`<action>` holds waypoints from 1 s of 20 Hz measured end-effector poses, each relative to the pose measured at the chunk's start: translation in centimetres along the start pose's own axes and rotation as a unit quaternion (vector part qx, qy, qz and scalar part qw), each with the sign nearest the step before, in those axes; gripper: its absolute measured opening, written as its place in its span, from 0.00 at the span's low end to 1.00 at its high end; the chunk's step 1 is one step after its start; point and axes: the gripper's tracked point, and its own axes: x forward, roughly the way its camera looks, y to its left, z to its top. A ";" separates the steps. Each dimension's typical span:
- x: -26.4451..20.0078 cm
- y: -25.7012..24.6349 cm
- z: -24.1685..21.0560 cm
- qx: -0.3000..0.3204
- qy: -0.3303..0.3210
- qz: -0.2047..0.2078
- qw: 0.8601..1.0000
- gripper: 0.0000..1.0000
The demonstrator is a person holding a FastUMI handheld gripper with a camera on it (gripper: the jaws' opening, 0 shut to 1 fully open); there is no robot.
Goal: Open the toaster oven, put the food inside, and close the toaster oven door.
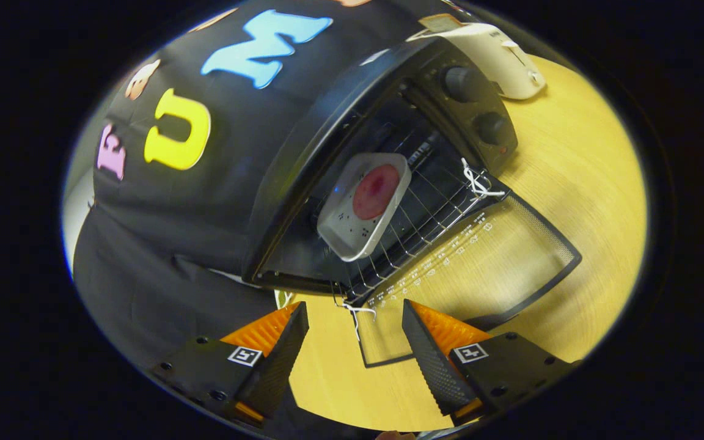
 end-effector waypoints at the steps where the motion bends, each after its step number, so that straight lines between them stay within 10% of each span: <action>1: -0.6 -0.2 -0.5 -0.030 0.003 -0.005 1.000 0.98; 8: -3.7 -0.8 -3.5 -0.161 -0.004 -0.025 0.987 0.98; 20: -4.4 -10.2 -6.2 -0.313 0.068 -0.205 0.925 0.98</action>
